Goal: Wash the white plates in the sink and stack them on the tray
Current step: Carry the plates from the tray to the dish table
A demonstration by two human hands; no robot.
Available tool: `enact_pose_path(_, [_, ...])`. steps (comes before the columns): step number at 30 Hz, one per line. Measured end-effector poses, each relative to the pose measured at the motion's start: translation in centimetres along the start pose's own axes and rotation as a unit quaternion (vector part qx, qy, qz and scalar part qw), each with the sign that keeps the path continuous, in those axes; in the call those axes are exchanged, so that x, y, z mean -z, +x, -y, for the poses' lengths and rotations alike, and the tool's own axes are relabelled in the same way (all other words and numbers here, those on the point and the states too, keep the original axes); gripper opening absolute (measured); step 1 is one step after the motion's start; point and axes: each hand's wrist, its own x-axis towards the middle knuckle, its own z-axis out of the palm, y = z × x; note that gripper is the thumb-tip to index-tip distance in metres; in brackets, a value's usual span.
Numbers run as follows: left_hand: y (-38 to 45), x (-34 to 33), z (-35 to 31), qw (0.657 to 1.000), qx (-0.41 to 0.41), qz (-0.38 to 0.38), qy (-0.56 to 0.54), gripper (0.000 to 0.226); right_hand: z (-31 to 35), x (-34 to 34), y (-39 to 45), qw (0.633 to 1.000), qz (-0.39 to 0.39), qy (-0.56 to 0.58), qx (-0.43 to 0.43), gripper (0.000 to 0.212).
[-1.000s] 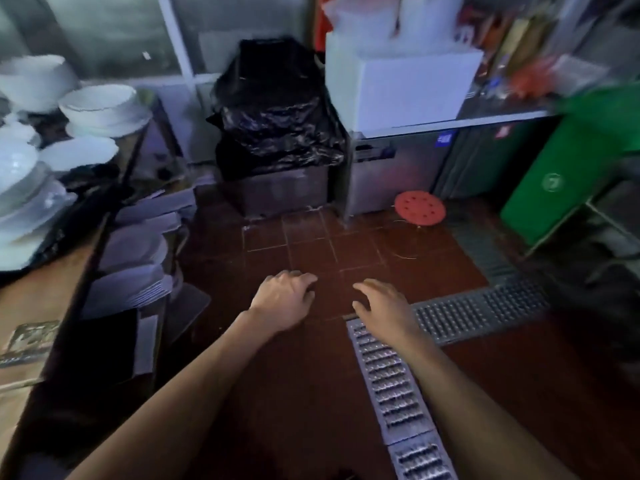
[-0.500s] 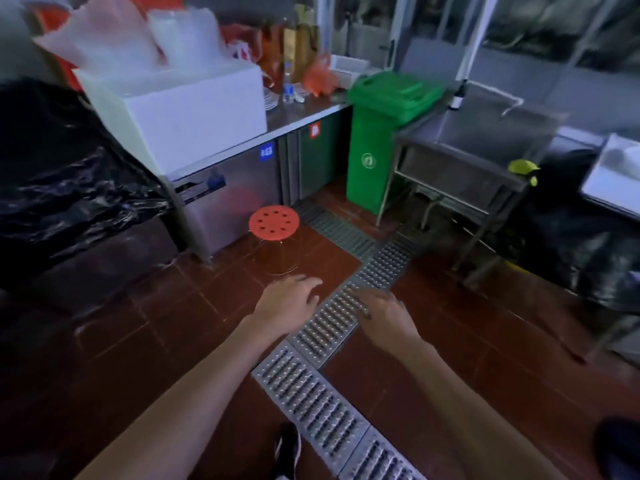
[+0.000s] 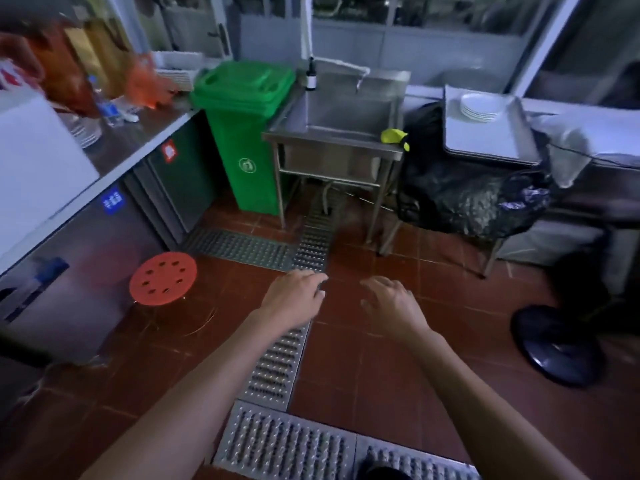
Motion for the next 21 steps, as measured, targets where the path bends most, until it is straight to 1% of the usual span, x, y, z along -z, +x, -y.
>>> enact_pose_path(4, [7.1,-1.4,-2.1,0.999,-0.040,0.021,-0.007,0.042,-5.2,1.5,2.4,0.998,-0.017,0.017,-0.051,0.041])
enact_pose_path(8, [15.1,-2.3,-5.4,0.998,-0.064,0.028,-0.011,0.042,-11.1,3.5,6.3,0.996,-0.042,0.027,-0.078,0.040])
enact_pose_path(13, [24.7,-2.1,-9.8,0.997,-0.075,0.031,0.008,0.042,-18.1,7.0,12.8,0.994,-0.053,0.034,-0.086,0.043])
enact_pose_path(17, [31.1,-2.2,-13.1,0.996,-0.081,0.018,0.013,0.041,-23.1,9.6,17.1,0.995,-0.054,0.020,-0.076,0.042])
enact_pose_path(21, [36.5,-2.5,-15.4,0.996,-0.083,0.034,0.022,0.042,-27.2,11.8,20.5,0.995,-0.055,0.029,-0.076,0.039])
